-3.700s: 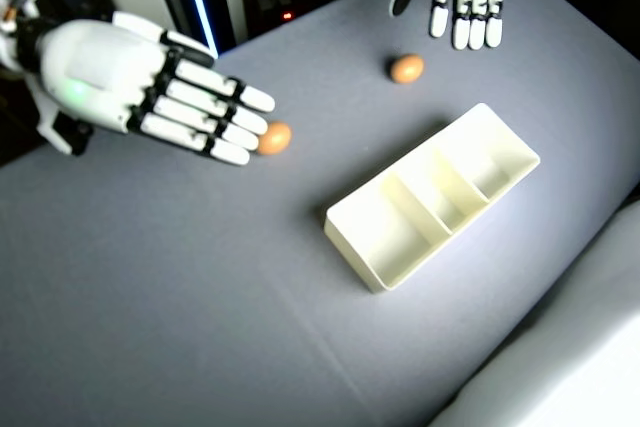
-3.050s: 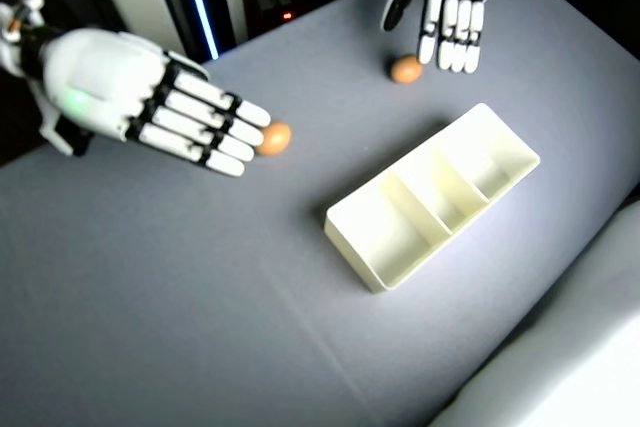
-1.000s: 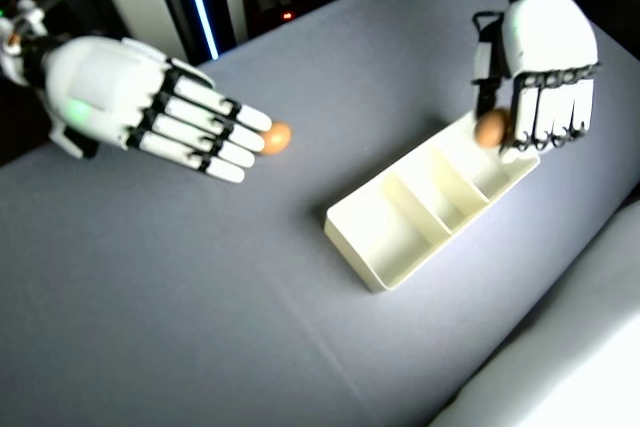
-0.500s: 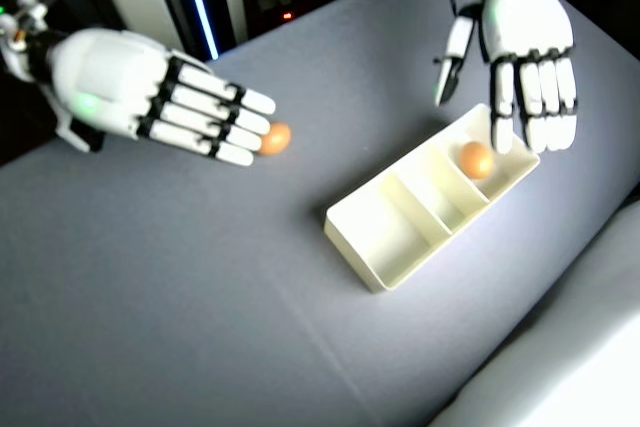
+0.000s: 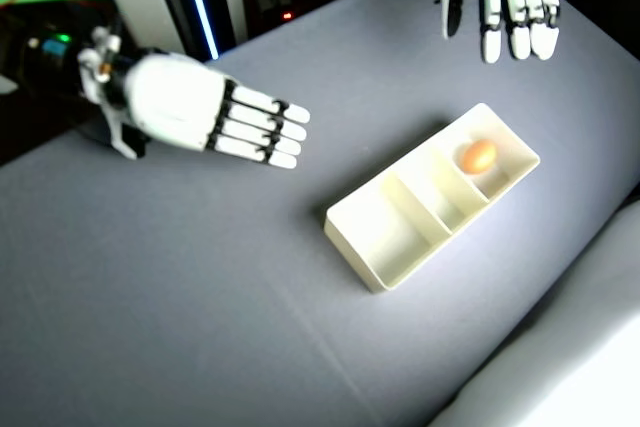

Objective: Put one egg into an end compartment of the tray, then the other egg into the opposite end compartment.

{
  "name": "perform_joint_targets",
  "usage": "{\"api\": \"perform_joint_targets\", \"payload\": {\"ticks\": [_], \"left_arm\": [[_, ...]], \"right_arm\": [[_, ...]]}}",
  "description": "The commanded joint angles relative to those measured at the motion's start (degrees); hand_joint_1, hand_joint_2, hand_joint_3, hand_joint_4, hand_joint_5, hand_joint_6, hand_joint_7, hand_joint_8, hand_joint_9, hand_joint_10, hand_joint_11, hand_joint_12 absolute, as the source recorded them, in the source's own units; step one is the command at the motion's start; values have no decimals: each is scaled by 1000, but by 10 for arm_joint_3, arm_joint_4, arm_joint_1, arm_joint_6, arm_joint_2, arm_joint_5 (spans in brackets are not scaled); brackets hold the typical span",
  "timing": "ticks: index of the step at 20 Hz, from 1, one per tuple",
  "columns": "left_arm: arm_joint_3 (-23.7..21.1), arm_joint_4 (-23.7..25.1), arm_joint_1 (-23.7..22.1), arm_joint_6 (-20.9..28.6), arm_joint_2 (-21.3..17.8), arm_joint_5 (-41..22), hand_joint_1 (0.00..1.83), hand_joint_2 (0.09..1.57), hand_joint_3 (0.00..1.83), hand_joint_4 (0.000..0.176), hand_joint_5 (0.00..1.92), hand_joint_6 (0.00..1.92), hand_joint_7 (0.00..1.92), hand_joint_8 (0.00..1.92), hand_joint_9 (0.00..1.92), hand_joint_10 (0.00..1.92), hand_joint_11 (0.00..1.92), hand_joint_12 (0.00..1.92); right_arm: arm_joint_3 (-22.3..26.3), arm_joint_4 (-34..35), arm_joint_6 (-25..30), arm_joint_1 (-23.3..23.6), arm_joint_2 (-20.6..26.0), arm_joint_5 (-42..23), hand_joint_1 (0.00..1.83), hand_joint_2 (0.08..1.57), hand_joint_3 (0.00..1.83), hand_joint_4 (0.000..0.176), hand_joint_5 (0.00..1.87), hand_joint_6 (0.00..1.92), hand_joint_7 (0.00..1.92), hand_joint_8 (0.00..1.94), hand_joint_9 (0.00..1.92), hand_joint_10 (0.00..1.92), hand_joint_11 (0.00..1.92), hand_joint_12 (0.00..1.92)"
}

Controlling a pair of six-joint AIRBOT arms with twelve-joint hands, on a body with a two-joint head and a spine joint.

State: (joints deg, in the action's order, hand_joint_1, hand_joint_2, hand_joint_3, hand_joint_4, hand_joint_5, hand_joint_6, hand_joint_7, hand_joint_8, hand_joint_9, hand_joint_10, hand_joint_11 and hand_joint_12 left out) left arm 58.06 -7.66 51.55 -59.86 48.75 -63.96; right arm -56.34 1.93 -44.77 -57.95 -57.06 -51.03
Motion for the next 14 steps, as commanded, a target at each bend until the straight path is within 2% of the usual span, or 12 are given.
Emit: {"api": "perform_joint_targets", "payload": {"ticks": [1, 2, 3, 4, 5, 6, 7, 9, 10, 11, 12, 14], "left_arm": [[-2, -9, 2, 2, -7, -92, 662, 1405, 0, 0, 265, 6, 177, 0, 110, 13, 0, 696], [-5, -18, 16, 6, -11, -105, 661, 1404, 1, 0, 257, 2, 147, 1, 92, 4, 0, 619], [-7, -23, 26, 9, -13, -115, 684, 1396, 0, 0, 268, 4, 153, 3, 110, 10, 0, 682], [-10, -26, 33, 9, -15, -123, 679, 1395, 0, 0, 277, 5, 175, 5, 149, 22, 0, 798], [-12, -27, 37, 9, -16, -127, 689, 1393, 0, 0, 285, 6, 195, 7, 174, 28, 0, 859], [-12, -28, 39, 9, -16, -129, 682, 1392, 0, 0, 289, 4, 213, 7, 203, 33, 0, 950], [-13, -29, 41, 9, -16, -129, 681, 1391, 0, 0, 296, 5, 230, 7, 226, 36, 0, 1009], [-13, -30, 46, 11, -17, -133, 703, 1386, 0, 0, 298, 4, 235, 6, 238, 37, 0, 1038], [-14, -30, 47, 12, -17, -136, 701, 1390, 0, 0, 303, 4, 241, 5, 243, 35, 0, 1075], [-15, -30, 49, 12, -17, -138, 700, 1391, 0, 0, 303, 3, 242, 3, 245, 32, 0, 1103], [-16, -30, 51, 13, -17, -140, 709, 1389, 0, 0, 308, 3, 236, 0, 239, 27, 0, 1090], [-16, -30, 55, 16, -16, -142, 701, 1389, 0, 0, 305, 1, 227, 1, 235, 22, 0, 1065]], "right_arm": [[-3, -2, 4, 10, -5, -47, 760, 1189, 5, 0, 110, 13, 275, 28, 138, 370, 0, 805], [-10, -2, 4, 14, -13, -36, 818, 1213, 6, 0, 216, 42, 508, 84, 150, 630, 0, 1078], [-16, -2, 4, 20, -19, -27, 885, 1225, 4, 0, 339, 83, 655, 123, 299, 840, 0, 1484], [-22, -2, 4, 25, -24, -20, 1129, 1221, 0, 0, 597, 1130, 868, 952, 580, 1000, 122, 1751], [-25, -2, 4, 29, -27, -16, 1166, 1235, 3, 0, 654, 1320, 851, 1259, 707, 1122, 305, 1761], [-27, -2, 1, 36, -27, -16, 1172, 1263, 7, 0, 639, 1342, 803, 1468, 802, 1370, 605, 1754], [-27, -2, -5, 42, -27, -17, 1185, 1283, 4, 0, 602, 1334, 787, 1573, 956, 1582, 945, 1831], [-27, -5, -14, 56, -24, -23, 1191, 1284, 0, 0, 573, 1385, 812, 1536, 1061, 1577, 1072, 1817], [-26, -9, -14, 66, -17, -33, 1179, 1305, 3, 0, 547, 1387, 772, 1626, 1105, 1686, 1122, 1899], [-25, -12, -14, 76, -10, -46, 1174, 1314, 3, 0, 530, 1401, 761, 1648, 1100, 1701, 1105, 1900], [-25, -13, -14, 84, -5, -54, 1181, 1303, 0, 0, 534, 1421, 794, 1569, 1075, 1540, 1062, 1762], [-29, -14, -14, 104, 0, -63, 1164, 1304, 2, 0, 533, 1497, 784, 1528, 951, 1438, 928, 1696]]}}
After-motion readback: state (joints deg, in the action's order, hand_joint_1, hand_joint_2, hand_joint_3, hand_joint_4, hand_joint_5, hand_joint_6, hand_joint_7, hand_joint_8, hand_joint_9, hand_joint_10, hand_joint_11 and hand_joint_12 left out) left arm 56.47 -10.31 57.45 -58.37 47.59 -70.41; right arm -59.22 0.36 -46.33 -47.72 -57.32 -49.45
